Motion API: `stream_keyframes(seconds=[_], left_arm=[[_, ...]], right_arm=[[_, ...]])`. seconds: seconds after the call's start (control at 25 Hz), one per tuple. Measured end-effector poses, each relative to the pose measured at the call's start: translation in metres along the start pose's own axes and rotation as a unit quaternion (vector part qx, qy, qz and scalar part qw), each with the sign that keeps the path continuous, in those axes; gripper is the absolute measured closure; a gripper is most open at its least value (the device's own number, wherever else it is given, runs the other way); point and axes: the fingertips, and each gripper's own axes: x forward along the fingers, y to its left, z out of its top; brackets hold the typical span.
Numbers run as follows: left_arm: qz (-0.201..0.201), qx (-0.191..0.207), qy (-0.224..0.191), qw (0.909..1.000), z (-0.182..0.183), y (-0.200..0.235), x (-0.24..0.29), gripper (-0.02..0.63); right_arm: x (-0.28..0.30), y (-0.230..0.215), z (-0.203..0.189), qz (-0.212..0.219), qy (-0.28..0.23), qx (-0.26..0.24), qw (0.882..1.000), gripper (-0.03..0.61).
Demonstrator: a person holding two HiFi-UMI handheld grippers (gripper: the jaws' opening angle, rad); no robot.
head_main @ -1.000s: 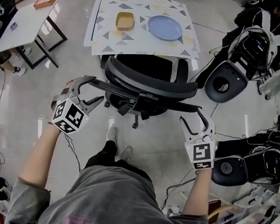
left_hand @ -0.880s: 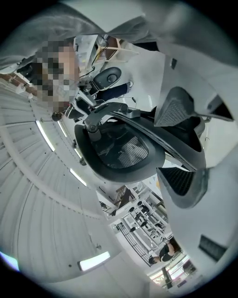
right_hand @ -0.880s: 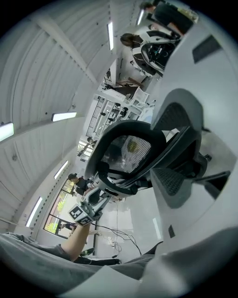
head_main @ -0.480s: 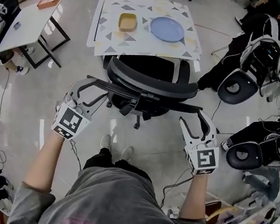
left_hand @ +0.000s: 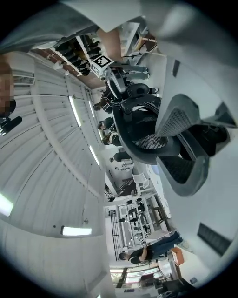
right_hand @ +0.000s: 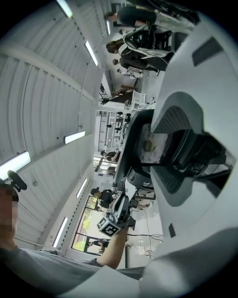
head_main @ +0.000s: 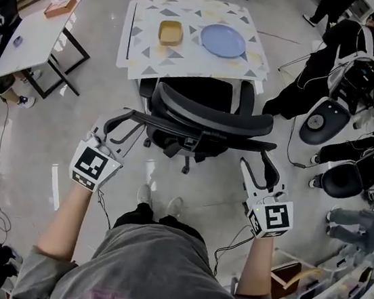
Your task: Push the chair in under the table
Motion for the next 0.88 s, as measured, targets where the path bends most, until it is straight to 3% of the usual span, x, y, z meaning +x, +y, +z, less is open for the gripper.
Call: stream_keyframes(seconds=[0.28,0.88], left_arm=[[-0.017,-0.025,-0.023,0.9993,0.001,0.014,-0.012,0.514],[-0.030,-0.042,-0.056,0.9971,0.010,0.026,-0.023,0.580]], right_arm=[[0.006,0.023,0.019,-0.017,-0.015,0.014,1.000,0.371],[0.014,0.056,0.063,-0.018,-0.077,0.053,0.995,0.495]])
